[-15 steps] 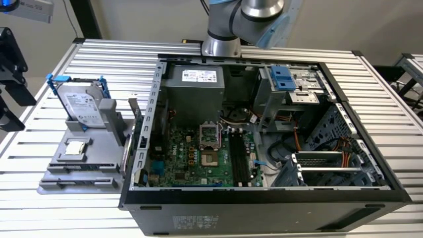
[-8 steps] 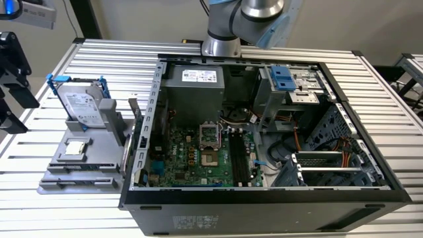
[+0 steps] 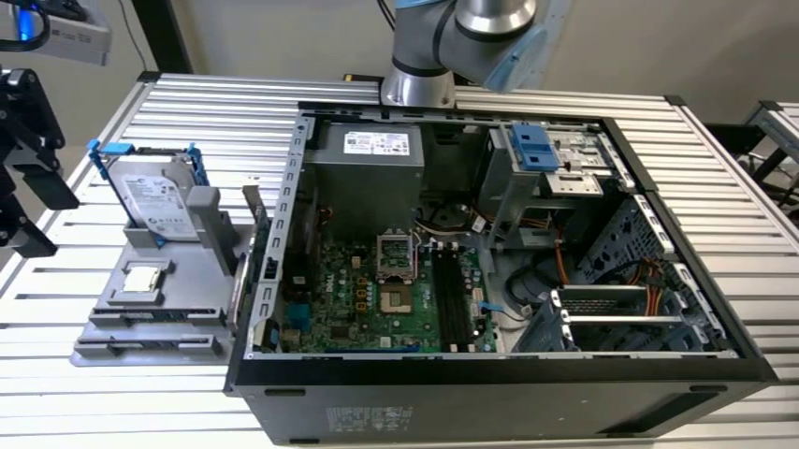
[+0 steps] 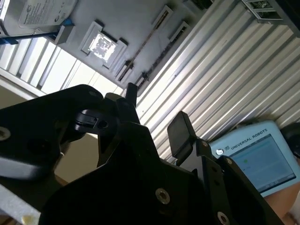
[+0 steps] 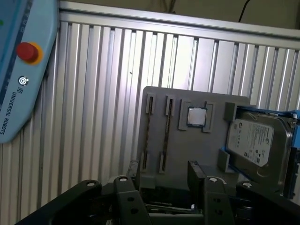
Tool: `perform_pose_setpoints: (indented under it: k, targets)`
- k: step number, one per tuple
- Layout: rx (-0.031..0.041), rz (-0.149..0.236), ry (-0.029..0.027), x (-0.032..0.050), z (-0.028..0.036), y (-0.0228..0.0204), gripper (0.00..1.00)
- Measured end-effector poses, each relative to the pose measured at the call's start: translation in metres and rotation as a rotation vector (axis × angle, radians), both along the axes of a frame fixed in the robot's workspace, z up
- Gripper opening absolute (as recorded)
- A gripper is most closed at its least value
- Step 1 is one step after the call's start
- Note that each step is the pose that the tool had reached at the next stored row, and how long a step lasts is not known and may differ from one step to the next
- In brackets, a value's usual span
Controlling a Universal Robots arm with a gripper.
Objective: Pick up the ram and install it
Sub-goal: 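Pick up the ram and move it above insertion slot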
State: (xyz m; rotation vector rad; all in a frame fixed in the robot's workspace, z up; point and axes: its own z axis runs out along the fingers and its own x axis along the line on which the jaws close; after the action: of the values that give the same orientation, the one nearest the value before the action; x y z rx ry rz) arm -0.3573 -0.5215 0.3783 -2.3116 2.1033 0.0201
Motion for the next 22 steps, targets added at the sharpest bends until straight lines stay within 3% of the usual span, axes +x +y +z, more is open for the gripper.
perform_pose_setpoints:
  k: [22]
  targets:
    - [0.0033, -0.025, -0.0003, 0.0000, -0.0145, 0.0000, 1.00]
